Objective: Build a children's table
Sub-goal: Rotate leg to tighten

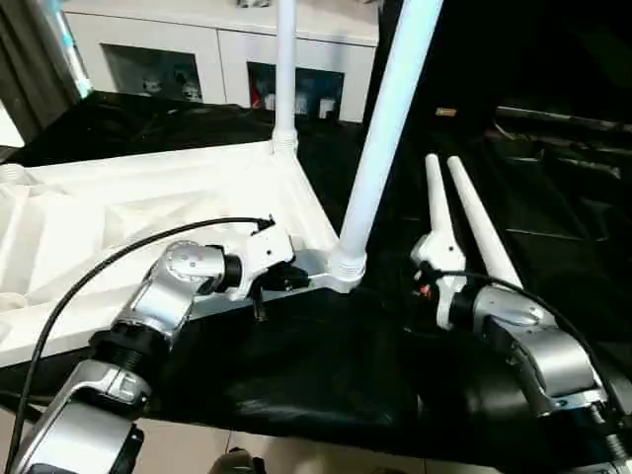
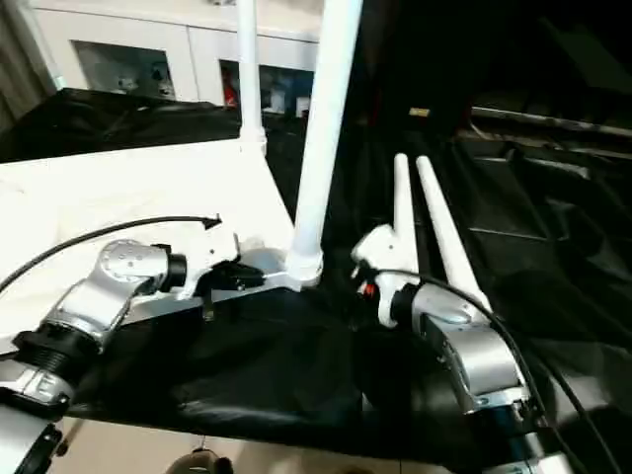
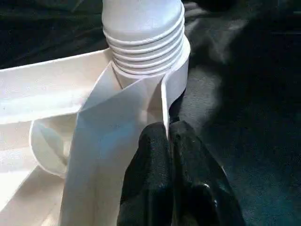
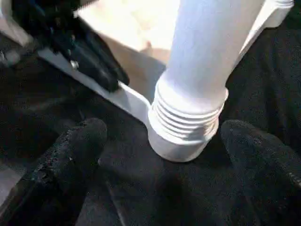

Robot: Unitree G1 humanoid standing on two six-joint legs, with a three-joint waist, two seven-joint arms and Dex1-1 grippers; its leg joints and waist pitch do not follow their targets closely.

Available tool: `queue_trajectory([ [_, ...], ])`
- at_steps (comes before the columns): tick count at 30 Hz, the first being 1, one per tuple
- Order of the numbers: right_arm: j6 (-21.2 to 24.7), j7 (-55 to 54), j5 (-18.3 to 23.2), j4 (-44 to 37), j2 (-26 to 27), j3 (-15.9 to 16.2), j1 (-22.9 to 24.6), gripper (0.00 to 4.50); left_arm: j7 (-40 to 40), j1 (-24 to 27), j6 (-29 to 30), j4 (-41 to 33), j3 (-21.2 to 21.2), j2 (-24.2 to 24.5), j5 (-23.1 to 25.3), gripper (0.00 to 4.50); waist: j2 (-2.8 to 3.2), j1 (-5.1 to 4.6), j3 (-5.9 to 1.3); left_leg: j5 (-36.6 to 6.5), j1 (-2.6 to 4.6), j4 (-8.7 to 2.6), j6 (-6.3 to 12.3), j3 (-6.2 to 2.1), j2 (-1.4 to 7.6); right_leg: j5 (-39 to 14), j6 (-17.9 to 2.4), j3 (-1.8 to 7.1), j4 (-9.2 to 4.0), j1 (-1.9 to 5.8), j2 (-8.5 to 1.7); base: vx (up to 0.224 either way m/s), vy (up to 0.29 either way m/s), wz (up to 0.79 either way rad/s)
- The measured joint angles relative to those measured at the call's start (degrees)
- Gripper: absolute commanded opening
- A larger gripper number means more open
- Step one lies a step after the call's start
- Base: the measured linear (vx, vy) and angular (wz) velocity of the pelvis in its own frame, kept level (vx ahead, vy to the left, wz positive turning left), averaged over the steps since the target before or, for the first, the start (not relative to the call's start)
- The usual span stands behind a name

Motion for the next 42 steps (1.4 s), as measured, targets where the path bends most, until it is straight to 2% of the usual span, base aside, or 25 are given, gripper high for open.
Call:
queue_trajectory([
  [4, -2.3, 0.1, -1.7, 3.8, -0.3, 0.5, -2.6, 4.37, -1.6, 0.0, 0.0, -0.7, -0.4, 0.7, -0.3, 0.00, -0.16, 0.16, -0.04, 0.0, -0.02, 0.00, 0.00, 0.07, 0.09, 0.2, -0.3, -0.07, 0.03, -0.02, 0.00, 0.000, 0.000, 0.00],
  [8, -3.6, 0.3, -1.6, 6.4, 0.8, 0.5, -4.1, 4.37, -3.6, 0.1, 0.0, -1.7, -0.7, 1.2, -1.1, 0.00, -0.17, 0.51, -0.05, 0.3, -0.07, 0.00, 0.03, 0.22, 0.25, 0.3, -0.3, -0.12, 0.06, -0.07, 0.02, 0.000, 0.000, 0.00],
  [13, -5.3, 1.2, -1.6, 8.6, 1.5, 0.5, -6.0, 4.37, -4.6, 0.2, 0.0, -3.0, -0.8, 1.3, -1.6, 0.00, -0.16, 1.67, -0.06, 0.7, -0.74, -0.03, 0.41, 0.47, 0.42, 0.3, -0.3, -0.15, 0.05, -0.72, 0.08, 0.000, 0.000, 0.00],
  [20, -7.8, 3.3, -1.4, 12.7, 2.7, 1.0, -7.4, 4.37, -5.8, 0.2, 0.0, -3.2, -1.1, 1.7, -1.7, 0.00, -0.18, 1.61, -0.07, 0.8, -0.76, -0.03, 0.43, 0.77, 0.46, 0.3, -0.4, -0.05, 0.07, -0.80, 0.00, 0.000, 0.000, 0.00],
  [21, -7.9, 3.6, -1.4, 13.4, 2.9, 1.0, -7.9, 4.13, -5.9, 0.1, 0.0, -3.2, -1.2, 1.7, -1.7, 0.00, -0.18, 1.63, -0.07, 0.8, -0.76, -0.03, 0.43, 0.79, 0.47, 0.3, -0.4, -0.05, 0.07, -0.80, 0.00, 0.000, 0.000, 0.00],
  [25, -9.5, 4.2, -1.7, 15.1, 3.8, 1.1, -8.5, 3.99, -6.0, 0.1, 0.0, -3.2, -1.2, 1.8, -1.7, 0.00, -0.18, 1.62, -0.07, 0.8, -0.76, -0.04, 0.43, 0.93, 0.53, 0.3, -0.4, -0.03, 0.07, -0.80, -0.01, 0.000, 0.000, 0.00],
  [28, -10.1, 4.9, -1.8, 16.6, 4.0, 1.3, -9.4, 3.60, -6.2, 0.1, -0.1, -3.2, -1.4, 1.9, -1.6, 0.00, -0.18, 1.60, -0.06, 0.8, -0.76, -0.04, 0.43, 1.04, 0.53, 0.3, -0.4, -0.02, 0.07, -0.82, -0.07, 0.000, 0.000, 0.00],
  [37, -12.6, 5.8, -2.3, 19.6, 4.7, 2.1, -10.7, 2.84, -5.3, 0.0, -1.6, -3.3, -1.9, 2.1, -0.3, 0.00, -0.23, 1.58, -0.09, 0.8, -0.75, -0.05, 0.43, 1.16, 0.55, 0.3, -0.4, -0.02, 0.07, -0.83, -0.12, 0.000, 0.000, 0.00],
  [39, -12.7, 6.0, -2.5, 20.2, 4.9, 2.1, -11.0, 2.78, -5.6, -0.3, 0.4, -3.3, -1.9, 2.0, -0.9, 0.56, -0.23, 1.56, -0.09, 0.8, -0.74, -0.06, 0.43, 1.17, 0.57, 0.4, -0.4, -0.03, 0.09, -0.84, -0.12, 0.000, 0.000, 0.00],
  [41, -12.8, 6.1, -2.8, 20.5, 5.1, 2.1, -11.3, 2.76, -6.6, -0.7, 2.6, -3.4, -1.9, 2.0, -1.1, 0.56, -0.23, 1.46, -0.09, 0.8, -0.73, -0.07, 0.42, 1.18, 0.58, 0.4, -0.3, -0.03, 0.09, -0.87, -0.12, 0.000, 0.000, 0.00],
  [42, -13.0, 6.1, -2.8, 20.7, 5.1, 2.1, -11.4, 2.75, -6.9, -0.7, 2.9, -3.3, -2.1, 2.1, -1.0, 0.77, -0.23, 1.44, -0.09, 0.8, -0.73, -0.07, 0.42, 1.20, 0.58, 0.4, -0.3, -0.02, 0.08, -0.89, -0.13, 0.000, 0.000, 0.00],
])
